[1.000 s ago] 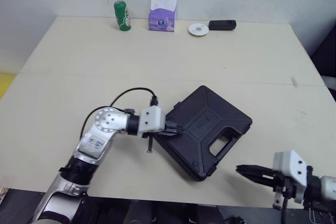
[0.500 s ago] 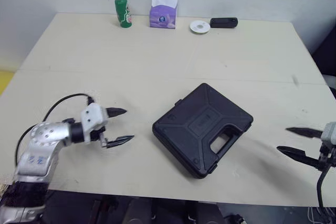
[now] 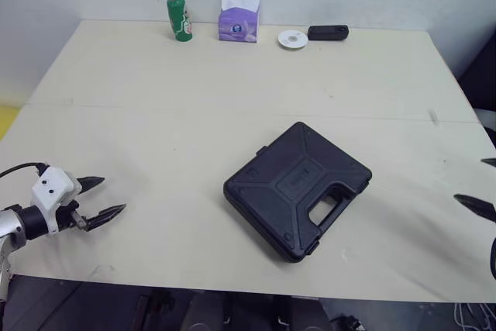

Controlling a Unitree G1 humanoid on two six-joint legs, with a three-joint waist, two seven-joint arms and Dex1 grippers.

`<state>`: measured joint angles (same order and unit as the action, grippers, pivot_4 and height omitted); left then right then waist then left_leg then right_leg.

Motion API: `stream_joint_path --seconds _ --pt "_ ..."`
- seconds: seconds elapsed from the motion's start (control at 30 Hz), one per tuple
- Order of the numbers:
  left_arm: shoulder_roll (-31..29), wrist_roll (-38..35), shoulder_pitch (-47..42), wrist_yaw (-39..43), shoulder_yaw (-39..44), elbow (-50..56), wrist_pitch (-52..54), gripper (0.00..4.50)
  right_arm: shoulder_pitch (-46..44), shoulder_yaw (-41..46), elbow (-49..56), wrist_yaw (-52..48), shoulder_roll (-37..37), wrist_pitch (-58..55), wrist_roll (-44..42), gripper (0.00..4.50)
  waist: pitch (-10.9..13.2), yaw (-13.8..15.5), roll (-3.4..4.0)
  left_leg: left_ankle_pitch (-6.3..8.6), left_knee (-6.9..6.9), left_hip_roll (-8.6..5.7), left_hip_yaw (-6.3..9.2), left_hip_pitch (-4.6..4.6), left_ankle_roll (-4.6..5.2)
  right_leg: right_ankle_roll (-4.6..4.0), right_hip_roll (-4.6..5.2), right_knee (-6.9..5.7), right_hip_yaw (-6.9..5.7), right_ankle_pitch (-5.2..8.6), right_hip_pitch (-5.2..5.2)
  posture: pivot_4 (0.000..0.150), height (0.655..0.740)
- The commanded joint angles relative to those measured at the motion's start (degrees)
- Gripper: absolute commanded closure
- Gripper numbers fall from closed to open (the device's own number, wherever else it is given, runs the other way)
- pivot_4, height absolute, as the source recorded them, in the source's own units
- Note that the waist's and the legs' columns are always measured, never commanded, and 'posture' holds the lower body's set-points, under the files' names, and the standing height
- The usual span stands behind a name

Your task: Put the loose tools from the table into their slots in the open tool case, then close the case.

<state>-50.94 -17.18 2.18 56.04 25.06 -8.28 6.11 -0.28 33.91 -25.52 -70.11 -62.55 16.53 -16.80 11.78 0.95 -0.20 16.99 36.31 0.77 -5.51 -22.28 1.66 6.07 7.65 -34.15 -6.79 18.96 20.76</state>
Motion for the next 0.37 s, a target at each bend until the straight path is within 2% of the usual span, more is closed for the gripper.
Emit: stream_joint_path --seconds 0.03,0.37 --pt "-1.5 0.9 -0.6 -0.7 1.0 -0.8 -1.7 0.0 -3.7 -1.5 -2.6 1.0 -1.2 2.2 0.5 0.02 0.0 -0.3 0.0 -0.14 -0.01 0.0 -0.04 0.0 0.23 -0.01 0.0 -0.05 0.01 0.01 0.02 0.15 0.74" --pt "-0.7 1.7 -2.3 -2.6 0.2 -1.4 -3.5 0.0 -7.5 -6.6 -1.7 1.5 0.1 1.9 0.1 0.02 0.0 -1.2 0.01 -0.2 0.05 0.0 -0.21 0.07 0.27 -0.02 -0.01 -0.51 0.04 0.01 0.06 0.15 0.74"
